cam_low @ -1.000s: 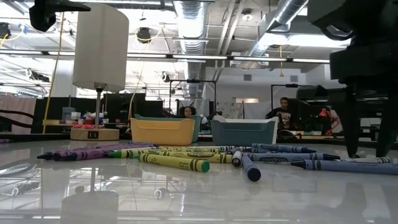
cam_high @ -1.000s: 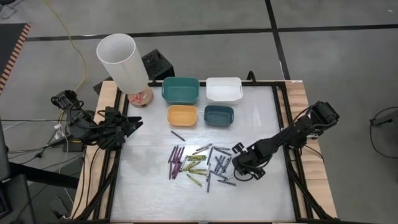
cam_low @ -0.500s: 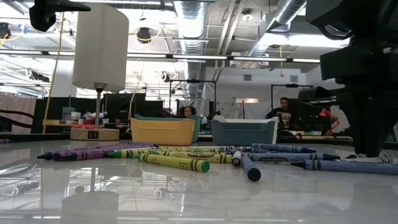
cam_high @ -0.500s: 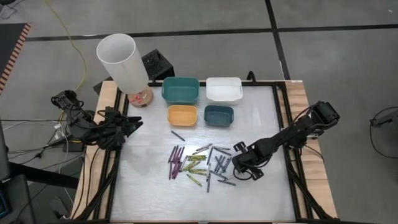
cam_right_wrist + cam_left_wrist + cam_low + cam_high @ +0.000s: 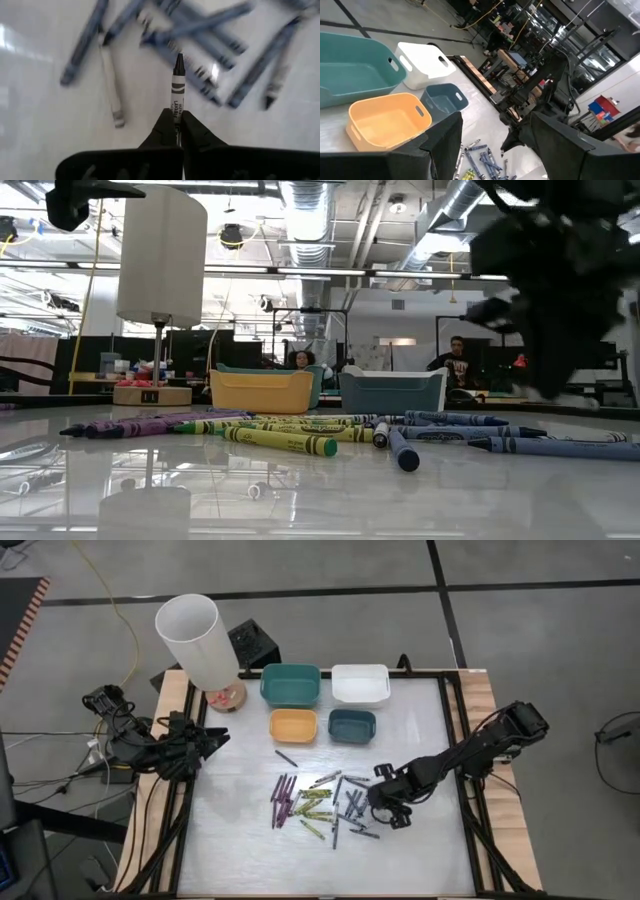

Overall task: Sort crayons
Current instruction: Put the black crayon into the blue bin

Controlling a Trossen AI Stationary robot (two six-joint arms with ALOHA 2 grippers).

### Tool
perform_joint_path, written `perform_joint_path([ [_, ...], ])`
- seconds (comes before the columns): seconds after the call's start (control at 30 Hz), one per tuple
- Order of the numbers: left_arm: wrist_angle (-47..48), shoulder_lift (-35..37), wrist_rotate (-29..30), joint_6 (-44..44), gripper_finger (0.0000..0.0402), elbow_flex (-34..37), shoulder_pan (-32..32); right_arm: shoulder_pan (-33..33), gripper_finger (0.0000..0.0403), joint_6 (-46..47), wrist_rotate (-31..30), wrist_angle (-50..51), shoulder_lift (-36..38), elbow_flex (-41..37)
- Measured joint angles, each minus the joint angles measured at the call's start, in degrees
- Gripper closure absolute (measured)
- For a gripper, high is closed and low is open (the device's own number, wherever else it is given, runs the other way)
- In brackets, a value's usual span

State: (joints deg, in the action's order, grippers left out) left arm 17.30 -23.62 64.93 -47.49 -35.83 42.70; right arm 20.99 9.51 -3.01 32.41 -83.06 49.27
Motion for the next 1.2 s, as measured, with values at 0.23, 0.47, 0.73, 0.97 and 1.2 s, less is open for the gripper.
perform_joint_path([
  [0.23, 0.1, 0.0, 0.3, -2.8, 0.0176, 0.0, 0.0, -8.3, 0.0401, 5.5, -1.0, 0.0, 5.9, 3.4],
  [0.47, 0.1, 0.0, 0.3, -2.9, 0.0176, 0.0, 0.0, -17.9, 0.0401, 8.0, -7.6, -3.3, 6.6, 9.5],
  [0.73, 0.2, 0.0, 0.7, -3.0, 0.0176, 0.0, 0.0, -26.4, 0.0401, 8.6, -9.2, -4.8, 3.1, 12.7],
  [0.97, 0.4, 0.0, 0.9, -3.0, 0.0176, 0.0, 0.0, -30.4, 0.0401, 3.9, -8.7, -1.8, -2.6, 12.7],
  [1.2, 0.7, 0.0, 1.8, -2.9, 0.0176, 0.0, 0.0, -33.4, 0.0401, -3.5, -7.4, -1.0, -6.9, 12.7],
])
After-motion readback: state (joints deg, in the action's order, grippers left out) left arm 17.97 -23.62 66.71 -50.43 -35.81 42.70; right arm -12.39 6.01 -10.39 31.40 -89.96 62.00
